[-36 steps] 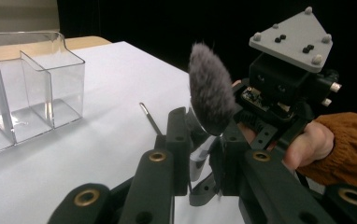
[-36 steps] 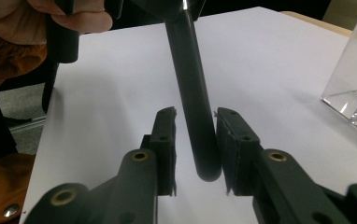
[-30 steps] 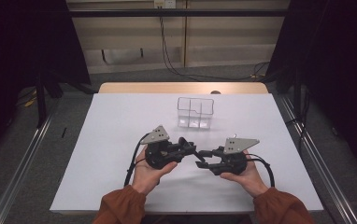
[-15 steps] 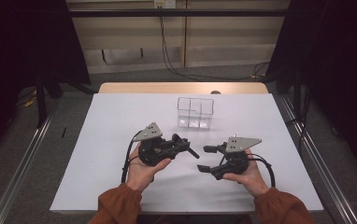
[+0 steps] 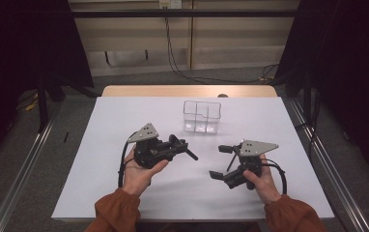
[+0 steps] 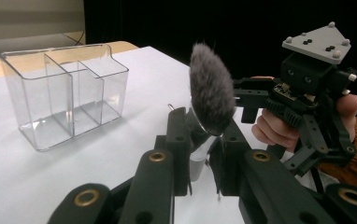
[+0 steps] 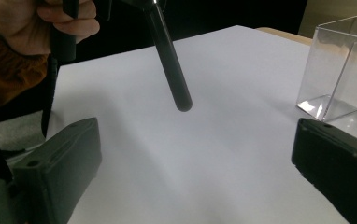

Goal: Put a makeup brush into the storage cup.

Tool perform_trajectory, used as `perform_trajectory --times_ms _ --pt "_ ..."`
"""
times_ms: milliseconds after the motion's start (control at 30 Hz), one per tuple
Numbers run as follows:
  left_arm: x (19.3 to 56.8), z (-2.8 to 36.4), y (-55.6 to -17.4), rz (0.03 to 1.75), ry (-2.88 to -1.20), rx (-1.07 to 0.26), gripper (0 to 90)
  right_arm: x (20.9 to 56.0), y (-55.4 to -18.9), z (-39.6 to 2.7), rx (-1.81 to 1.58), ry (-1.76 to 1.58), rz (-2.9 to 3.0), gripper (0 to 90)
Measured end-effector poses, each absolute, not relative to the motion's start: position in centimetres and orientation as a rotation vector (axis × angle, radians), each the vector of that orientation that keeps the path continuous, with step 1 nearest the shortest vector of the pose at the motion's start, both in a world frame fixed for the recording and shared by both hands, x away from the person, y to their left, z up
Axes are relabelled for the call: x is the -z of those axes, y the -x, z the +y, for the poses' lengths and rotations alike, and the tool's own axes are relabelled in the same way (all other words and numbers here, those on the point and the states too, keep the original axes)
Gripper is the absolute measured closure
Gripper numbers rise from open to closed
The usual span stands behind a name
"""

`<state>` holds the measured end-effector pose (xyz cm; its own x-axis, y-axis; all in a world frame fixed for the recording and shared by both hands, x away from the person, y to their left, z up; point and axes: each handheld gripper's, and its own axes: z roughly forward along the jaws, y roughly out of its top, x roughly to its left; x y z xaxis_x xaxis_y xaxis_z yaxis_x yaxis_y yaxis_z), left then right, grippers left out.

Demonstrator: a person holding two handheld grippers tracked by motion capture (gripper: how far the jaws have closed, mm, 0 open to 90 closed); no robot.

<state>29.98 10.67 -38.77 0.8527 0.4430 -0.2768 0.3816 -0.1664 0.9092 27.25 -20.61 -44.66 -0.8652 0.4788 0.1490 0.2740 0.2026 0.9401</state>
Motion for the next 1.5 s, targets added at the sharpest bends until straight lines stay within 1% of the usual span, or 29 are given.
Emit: perform_trajectory --times_ms 300,700,833,1067,1433,1500 --pt "38.3 11.7 -30.3 0.638 -1.818 -0.075 79.2 44.7 -26.9 -21.3 -1.686 -0.734 2.259 1.9" --pt "36.9 11.7 -30.0 0.578 -1.889 -0.022 79.3 44.6 -26.6 -21.1 -1.697 -0.734 2.265 2.7" --pt "36.7 11.5 -30.0 0.577 -1.921 0.007 79.2 44.6 -26.6 -21.0 -1.695 -0.732 2.278 3.4" --pt "36.4 10.7 -30.2 0.557 -1.988 0.015 79.3 44.5 -26.7 -20.8 -1.708 -0.726 2.310 3.1" --pt "35.8 8.2 -30.8 0.497 -2.118 0.082 79.2 44.4 -26.7 -20.5 -1.700 -0.697 2.335 3.9" --pt "36.0 8.1 -30.8 0.537 -2.108 0.046 79.2 44.4 -26.7 -20.5 -1.692 -0.703 2.340 4.9"
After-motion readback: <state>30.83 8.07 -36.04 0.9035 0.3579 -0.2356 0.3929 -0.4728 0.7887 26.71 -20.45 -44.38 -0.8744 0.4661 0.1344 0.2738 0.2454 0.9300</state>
